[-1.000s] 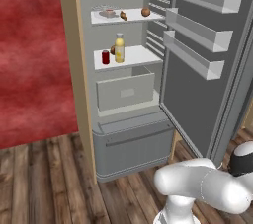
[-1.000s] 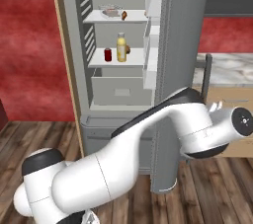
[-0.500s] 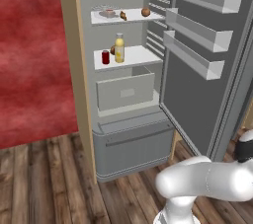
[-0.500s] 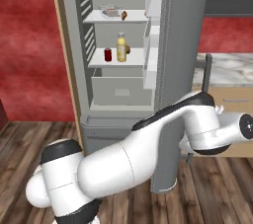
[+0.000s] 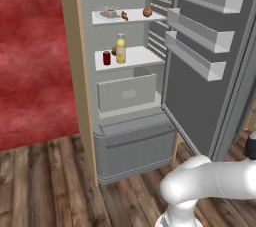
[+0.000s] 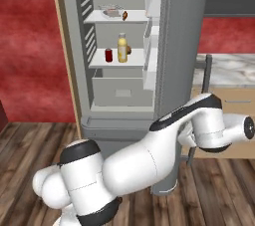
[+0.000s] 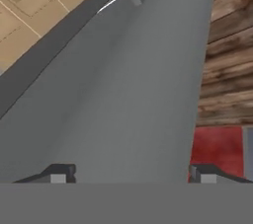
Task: Place the tupperware on the top shelf of the fridge. Make space for the tupperware among the existing items by rearranging them on the shelves if needed. Close the fridge door when finished.
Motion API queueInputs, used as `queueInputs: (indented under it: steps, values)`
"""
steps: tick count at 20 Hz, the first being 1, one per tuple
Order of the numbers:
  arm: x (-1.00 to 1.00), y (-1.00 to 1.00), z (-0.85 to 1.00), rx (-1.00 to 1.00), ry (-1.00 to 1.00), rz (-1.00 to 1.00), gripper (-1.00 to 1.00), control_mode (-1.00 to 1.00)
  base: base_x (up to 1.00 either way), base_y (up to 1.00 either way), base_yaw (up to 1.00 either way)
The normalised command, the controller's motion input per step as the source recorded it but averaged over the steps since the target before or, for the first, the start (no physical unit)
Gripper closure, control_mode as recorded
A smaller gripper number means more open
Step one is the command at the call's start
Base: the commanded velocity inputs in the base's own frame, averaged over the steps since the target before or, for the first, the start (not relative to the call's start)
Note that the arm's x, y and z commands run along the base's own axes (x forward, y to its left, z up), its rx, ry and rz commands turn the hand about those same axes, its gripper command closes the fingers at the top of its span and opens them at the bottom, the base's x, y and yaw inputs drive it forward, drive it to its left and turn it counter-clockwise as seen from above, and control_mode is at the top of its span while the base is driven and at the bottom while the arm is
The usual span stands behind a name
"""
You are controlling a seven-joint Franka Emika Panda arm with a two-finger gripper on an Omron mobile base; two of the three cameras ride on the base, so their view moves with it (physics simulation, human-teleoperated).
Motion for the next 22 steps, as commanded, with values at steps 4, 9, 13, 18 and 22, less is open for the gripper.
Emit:
queueInputs:
  steps: [4,9,13,18,22]
  values:
    - [0.39,0.56,-0.06,0.30,0.00,0.15,-1.00,-1.00,0.00,0.00,0.00]
    - [0.06,0.62,-0.02,0.24,0.00,0.15,-1.00,-1.00,0.00,0.00,0.00]
    - [0.02,1.00,-0.13,0.14,-0.01,0.08,-1.00,-1.00,0.00,0.00,0.00]
    - [0.19,1.00,-0.14,0.11,-0.07,0.01,-1.00,-1.00,0.00,0.00,0.00]
    - [0.28,1.00,-0.10,0.08,-0.13,0.00,-1.00,-1.00,0.00,0.00,0.00]
